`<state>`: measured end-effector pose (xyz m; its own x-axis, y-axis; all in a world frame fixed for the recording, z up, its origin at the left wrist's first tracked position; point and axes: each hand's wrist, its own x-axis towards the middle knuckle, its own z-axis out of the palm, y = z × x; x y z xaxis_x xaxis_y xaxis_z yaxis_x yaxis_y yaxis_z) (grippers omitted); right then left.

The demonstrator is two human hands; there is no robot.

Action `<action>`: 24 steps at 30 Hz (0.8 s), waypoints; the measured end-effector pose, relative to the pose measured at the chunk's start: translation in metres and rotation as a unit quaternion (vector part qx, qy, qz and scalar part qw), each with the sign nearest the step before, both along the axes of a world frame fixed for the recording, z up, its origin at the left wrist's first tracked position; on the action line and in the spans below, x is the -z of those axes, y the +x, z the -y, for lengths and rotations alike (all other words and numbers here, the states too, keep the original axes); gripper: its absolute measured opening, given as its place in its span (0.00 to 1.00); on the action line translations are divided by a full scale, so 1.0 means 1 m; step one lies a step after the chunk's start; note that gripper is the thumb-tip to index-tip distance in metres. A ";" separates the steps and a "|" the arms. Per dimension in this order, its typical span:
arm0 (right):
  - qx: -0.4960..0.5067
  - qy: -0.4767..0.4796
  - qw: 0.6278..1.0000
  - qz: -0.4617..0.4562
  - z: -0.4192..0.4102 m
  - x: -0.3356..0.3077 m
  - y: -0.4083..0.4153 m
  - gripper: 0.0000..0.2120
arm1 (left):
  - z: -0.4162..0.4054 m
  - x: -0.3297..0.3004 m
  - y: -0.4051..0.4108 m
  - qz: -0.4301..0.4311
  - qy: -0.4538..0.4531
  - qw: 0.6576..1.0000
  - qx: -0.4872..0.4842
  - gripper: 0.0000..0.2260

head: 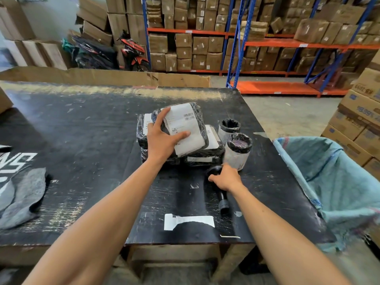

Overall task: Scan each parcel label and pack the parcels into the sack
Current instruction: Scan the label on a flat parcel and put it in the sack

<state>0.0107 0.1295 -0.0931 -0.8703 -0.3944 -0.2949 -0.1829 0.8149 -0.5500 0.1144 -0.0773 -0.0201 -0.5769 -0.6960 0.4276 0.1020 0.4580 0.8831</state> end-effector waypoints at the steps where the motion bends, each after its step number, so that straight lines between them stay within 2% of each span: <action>1: 0.002 0.004 1.000 0.003 0.000 0.003 0.001 0.30 | 0.000 0.003 0.000 0.001 -0.002 1.000 0.001 0.39; 4: 0.005 0.006 1.000 0.017 -0.001 0.005 0.001 0.32 | 0.000 0.009 -0.001 0.003 0.002 1.000 0.011 0.39; 7: -0.035 0.055 0.997 0.035 -0.004 -0.010 0.000 0.43 | 0.001 0.011 -0.006 0.011 -0.002 1.000 0.024 0.39; 9: -0.062 0.093 0.994 0.000 -0.009 -0.034 -0.007 0.47 | 0.001 0.009 -0.013 0.010 0.003 0.999 0.037 0.40; 10: -0.065 0.081 0.994 -0.026 -0.013 -0.048 -0.013 0.46 | 0.000 0.008 -0.017 0.007 0.009 0.999 0.048 0.39; 12: -0.061 -0.023 0.996 -0.058 -0.024 -0.081 -0.027 0.43 | -0.006 0.004 -0.027 -0.007 0.030 0.997 0.071 0.37; 15: -0.052 -0.231 0.970 -0.055 -0.044 -0.120 -0.042 0.43 | -0.026 -0.005 -0.044 -0.027 0.064 0.991 0.111 0.29; 19: -0.094 -0.295 0.950 -0.045 -0.064 -0.125 -0.060 0.49 | -0.069 -0.015 -0.077 -0.038 0.093 0.983 0.154 0.20; 24: -0.074 -0.373 0.921 -0.082 -0.103 -0.100 -0.099 0.51 | -0.119 -0.017 -0.129 -0.011 0.089 0.971 0.220 0.24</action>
<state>-0.0885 0.2326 0.0069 -0.7992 -0.5520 0.2379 -0.3927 0.1799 -0.9019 -0.0147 0.0416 -0.0028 -0.8274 -0.4485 0.3380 0.2724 0.2059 0.9399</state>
